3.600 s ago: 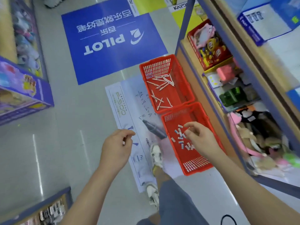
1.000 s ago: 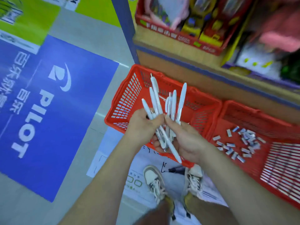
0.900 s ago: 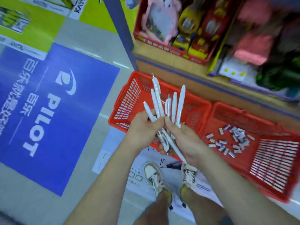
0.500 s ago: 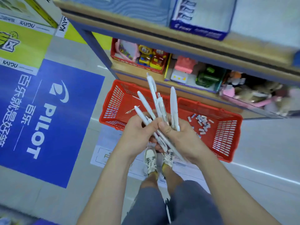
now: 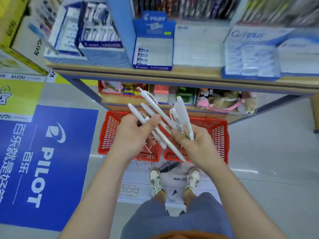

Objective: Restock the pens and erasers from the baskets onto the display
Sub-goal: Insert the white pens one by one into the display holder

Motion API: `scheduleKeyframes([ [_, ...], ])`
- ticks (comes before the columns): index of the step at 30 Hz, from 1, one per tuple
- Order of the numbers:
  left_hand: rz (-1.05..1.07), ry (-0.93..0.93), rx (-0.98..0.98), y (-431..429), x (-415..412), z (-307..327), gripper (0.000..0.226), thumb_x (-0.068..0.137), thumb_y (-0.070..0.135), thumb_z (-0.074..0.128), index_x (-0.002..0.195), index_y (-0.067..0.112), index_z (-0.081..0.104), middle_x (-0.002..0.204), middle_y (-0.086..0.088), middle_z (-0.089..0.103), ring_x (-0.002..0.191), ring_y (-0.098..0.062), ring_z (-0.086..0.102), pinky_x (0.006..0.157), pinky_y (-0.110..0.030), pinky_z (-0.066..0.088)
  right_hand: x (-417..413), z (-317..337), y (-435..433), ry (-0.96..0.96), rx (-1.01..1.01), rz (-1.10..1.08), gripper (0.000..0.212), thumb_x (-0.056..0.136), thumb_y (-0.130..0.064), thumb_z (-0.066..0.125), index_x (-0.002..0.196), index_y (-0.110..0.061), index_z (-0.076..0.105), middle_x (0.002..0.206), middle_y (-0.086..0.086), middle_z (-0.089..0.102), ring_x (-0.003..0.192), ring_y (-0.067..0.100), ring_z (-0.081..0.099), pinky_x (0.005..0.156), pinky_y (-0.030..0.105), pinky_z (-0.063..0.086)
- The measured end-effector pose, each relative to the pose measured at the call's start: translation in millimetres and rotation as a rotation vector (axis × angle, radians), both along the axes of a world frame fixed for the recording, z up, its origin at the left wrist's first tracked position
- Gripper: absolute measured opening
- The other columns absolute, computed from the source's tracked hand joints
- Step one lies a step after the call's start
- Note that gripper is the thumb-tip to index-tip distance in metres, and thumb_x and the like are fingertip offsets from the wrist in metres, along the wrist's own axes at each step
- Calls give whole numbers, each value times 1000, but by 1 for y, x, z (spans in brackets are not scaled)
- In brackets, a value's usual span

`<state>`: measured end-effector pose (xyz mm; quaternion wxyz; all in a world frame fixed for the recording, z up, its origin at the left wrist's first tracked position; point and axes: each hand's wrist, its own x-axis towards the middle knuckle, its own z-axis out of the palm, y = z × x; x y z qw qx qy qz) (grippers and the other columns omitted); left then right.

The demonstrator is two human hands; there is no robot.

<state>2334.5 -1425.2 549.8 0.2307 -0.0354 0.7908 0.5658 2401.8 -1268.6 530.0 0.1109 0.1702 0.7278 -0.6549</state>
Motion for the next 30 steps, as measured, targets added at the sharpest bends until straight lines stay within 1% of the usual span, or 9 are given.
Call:
scheduleKeyframes([
  [2, 30, -9, 65, 22, -1, 14, 30, 88, 30, 63, 67, 9, 64, 43, -1, 55, 41, -24, 52, 43, -24, 40, 7, 8, 22, -32, -62, -38, 23, 94, -19, 60, 72, -14, 62, 54, -3, 49, 49, 8, 42, 48, 21, 36],
  [4, 34, -13, 147, 48, 1, 24, 29, 84, 32, 65, 67, 8, 64, 44, 0, 54, 37, -16, 48, 41, -23, 41, 15, 18, 48, -81, -182, -41, 21, 94, -17, 59, 81, -2, 64, 64, 10, 52, 51, 12, 46, 47, 22, 39],
  [8, -54, -24, 224, 113, 21, 31, 33, 71, 43, 69, 79, 12, 74, 67, -30, 57, 51, -28, 46, 41, -28, 41, 40, 34, 118, -156, -341, 74, 16, 94, -13, 58, 84, -3, 66, 69, 20, 64, 50, 22, 58, 43, 24, 40],
  [13, -103, -67, 265, 225, 72, 35, 31, 72, 38, 68, 79, 7, 69, 60, -10, 62, 41, -20, 43, 33, -20, 34, 84, 53, 234, -206, -357, 198, 9, 90, -13, 62, 85, -9, 67, 60, 10, 60, 44, 20, 52, 41, 26, 42],
  [18, -177, -82, 238, 337, 112, 44, 26, 79, 33, 69, 89, 9, 68, 67, -15, 57, 44, -18, 42, 34, -20, 33, 125, 72, 333, -182, -341, 191, 17, 90, -34, 54, 106, -37, 60, 84, 2, 73, 71, 17, 69, 55, 27, 53],
  [21, -217, -58, 201, 386, 120, 52, 12, 87, 26, 66, 86, 15, 71, 62, -10, 58, 40, -16, 43, 35, -21, 36, 138, 77, 376, -110, -362, 153, 15, 98, -23, 48, 102, -24, 62, 76, -8, 73, 68, 4, 69, 58, 16, 51],
  [24, -193, 7, 146, 427, 118, 56, 19, 84, 27, 69, 91, 9, 69, 63, -11, 64, 37, -15, 46, 37, -22, 38, 142, 76, 409, -73, -399, 86, 16, 98, -18, 49, 105, -13, 63, 79, 4, 72, 69, 18, 70, 58, 24, 55],
  [27, -53, 95, 137, 455, 107, 59, 12, 83, 23, 71, 87, 13, 67, 61, -7, 60, 35, -13, 46, 36, -21, 39, 140, 74, 439, -81, -390, 24, 18, 97, -19, 51, 114, -17, 55, 91, 17, 70, 67, 33, 67, 52, 31, 54],
  [30, -2, 164, 132, 481, 91, 61, 12, 84, 21, 70, 87, 11, 64, 57, -2, 56, 38, -16, 49, 37, -22, 42, 128, 71, 466, -63, -353, 32, 25, 99, -18, 50, 123, -19, 47, 92, 19, 69, 51, 27, 57, 46, 30, 47],
])
